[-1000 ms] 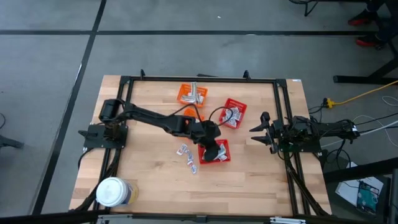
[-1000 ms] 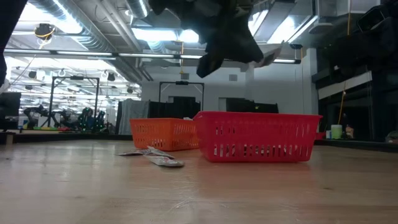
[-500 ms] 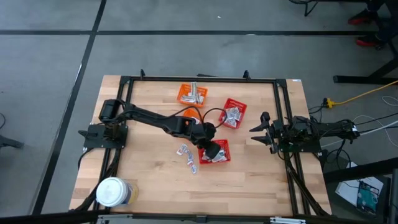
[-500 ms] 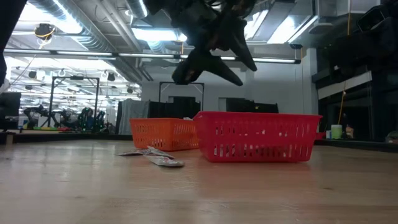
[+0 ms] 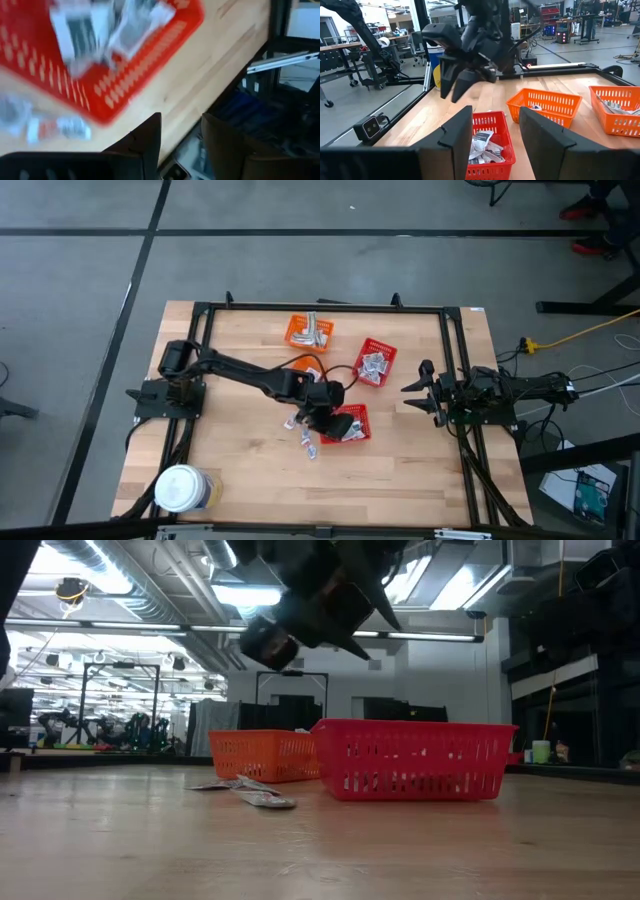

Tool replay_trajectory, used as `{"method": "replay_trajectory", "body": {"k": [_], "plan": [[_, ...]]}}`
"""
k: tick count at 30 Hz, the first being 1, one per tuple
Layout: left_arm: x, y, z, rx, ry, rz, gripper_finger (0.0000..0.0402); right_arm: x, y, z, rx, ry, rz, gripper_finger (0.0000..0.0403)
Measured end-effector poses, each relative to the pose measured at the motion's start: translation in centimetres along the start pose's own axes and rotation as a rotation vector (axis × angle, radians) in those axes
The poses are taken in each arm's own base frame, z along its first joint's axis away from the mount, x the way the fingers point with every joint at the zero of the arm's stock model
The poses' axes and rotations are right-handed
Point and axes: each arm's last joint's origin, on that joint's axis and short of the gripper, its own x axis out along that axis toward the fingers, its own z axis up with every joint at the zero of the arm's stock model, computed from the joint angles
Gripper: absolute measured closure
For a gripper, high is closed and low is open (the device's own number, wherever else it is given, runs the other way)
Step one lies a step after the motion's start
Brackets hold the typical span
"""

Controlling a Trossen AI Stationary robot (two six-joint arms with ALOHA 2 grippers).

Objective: Pick & Place First Aid Supplies
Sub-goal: Put the orange ointment pack into the top red bin

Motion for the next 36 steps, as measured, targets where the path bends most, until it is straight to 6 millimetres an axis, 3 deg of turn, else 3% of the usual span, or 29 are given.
{"method": "replay_trajectory", "body": {"k": [11, 18, 27, 31, 36], "plan": [[0.9, -0.6, -2.9, -0.314, 0.098, 0.016, 0.0269, 0.0, 0.0, 0.0, 0.0, 0.0, 0.0, 0.024], [1.3, -0.9, -4.6, -0.331, 0.122, 0.027, 0.027, 0.0, 0.0, 0.0, 0.0, 0.0, 0.0, 0.024], [1.7, -0.2, -5.2, -0.109, 0.071, 0.093, 0.027, 0.0, 0.0, 0.0, 0.0, 0.0, 0.0, 0.024], [2.0, 0.9, -5.4, 0.087, -0.001, 0.215, 0.027, 0.0, 0.0, 0.0, 0.0, 0.0, 0.0, 0.024], [2.3, 1.6, -5.9, 0.452, 0.002, 0.308, 0.027, 0.0, 0.0, 0.0, 0.0, 0.0, 0.0, 0.024]]}}
